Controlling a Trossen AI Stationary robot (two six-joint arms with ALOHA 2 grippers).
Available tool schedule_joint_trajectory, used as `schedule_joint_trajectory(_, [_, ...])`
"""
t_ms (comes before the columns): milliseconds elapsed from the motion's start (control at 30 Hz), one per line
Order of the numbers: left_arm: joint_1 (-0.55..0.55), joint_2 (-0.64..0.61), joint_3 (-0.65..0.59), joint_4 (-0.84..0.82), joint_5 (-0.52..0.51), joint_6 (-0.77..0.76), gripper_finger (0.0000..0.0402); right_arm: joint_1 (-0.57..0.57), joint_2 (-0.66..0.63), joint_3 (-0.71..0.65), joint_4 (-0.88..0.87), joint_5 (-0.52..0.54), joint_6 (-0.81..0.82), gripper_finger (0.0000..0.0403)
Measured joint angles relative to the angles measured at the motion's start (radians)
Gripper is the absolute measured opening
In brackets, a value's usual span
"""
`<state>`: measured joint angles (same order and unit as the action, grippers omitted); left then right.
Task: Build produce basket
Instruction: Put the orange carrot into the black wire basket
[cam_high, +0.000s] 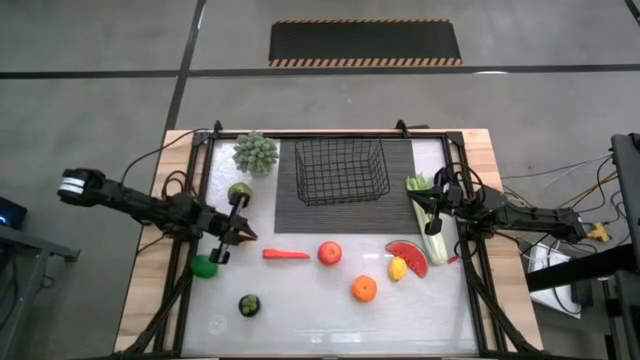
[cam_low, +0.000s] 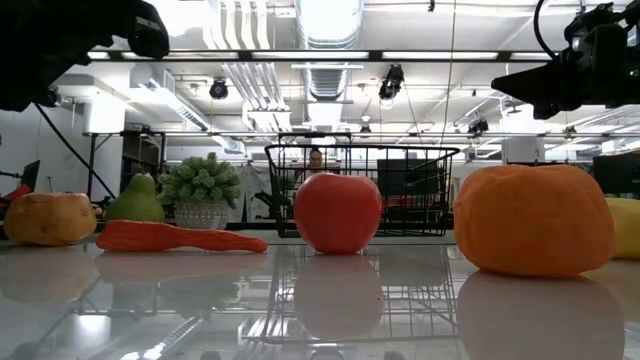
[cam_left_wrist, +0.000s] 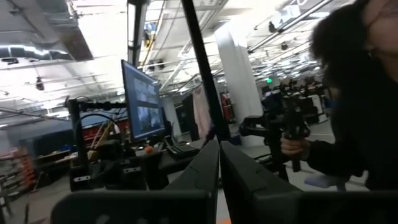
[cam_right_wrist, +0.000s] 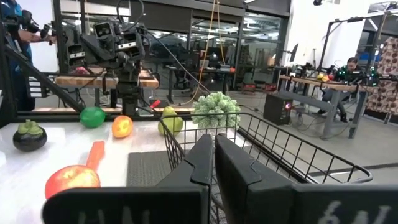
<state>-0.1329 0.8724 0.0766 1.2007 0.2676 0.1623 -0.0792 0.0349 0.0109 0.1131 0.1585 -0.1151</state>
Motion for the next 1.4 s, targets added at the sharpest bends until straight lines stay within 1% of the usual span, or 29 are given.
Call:
schedule_joint_trajectory(67, [0.000,0.023,0.030,0.000,-0.039,-0.038,0.0000,0.000,0.000,0.000,0.000,0.000,0.015,0.0009])
schedule_joint_trajectory(167, [0.000,0.052,0.084,-0.016,-0.123,-0.148,0.0000,0.000,0.000,0.000,0.000,0.000,0.026,0.0009])
schedule_joint_trajectory(267, [0.000,0.083,0.137,-0.092,-0.129,-0.218,0.0000,0.000,0.000,0.000,0.001,-0.001,0.014,0.0009])
schedule_joint_trajectory(333, [-0.001,0.103,0.177,-0.172,-0.131,-0.296,0.0000,0.000,0.000,0.000,0.005,-0.001,-0.013,0.0009])
schedule_joint_trajectory(433, [-0.001,0.130,0.248,-0.349,-0.156,-0.424,0.0000,0.000,0.000,0.000,0.005,-0.001,-0.044,0.0009])
schedule_joint_trajectory(667, [-0.012,0.200,0.447,-0.895,-0.197,-0.665,0.0000,0.000,0.001,0.000,0.005,-0.001,-0.061,0.0009])
schedule_joint_trajectory(800, [-0.045,0.262,0.562,-1.108,-0.199,-0.759,0.0000,0.000,0.001,0.000,0.005,-0.001,-0.061,0.0009])
schedule_joint_trajectory(933, [-0.093,0.327,0.671,-1.271,-0.199,-0.811,0.0000,0.000,0.001,0.000,0.005,-0.001,-0.061,0.0009])
schedule_joint_trajectory(1133, [-0.136,0.442,0.803,-1.500,-0.203,-0.809,0.0000,0.000,0.001,0.000,0.005,-0.001,-0.069,0.0009])
schedule_joint_trajectory(1400, [-0.144,0.566,0.887,-1.748,-0.205,-0.815,0.0000,0.000,0.001,0.000,0.005,-0.001,-0.069,0.0009])
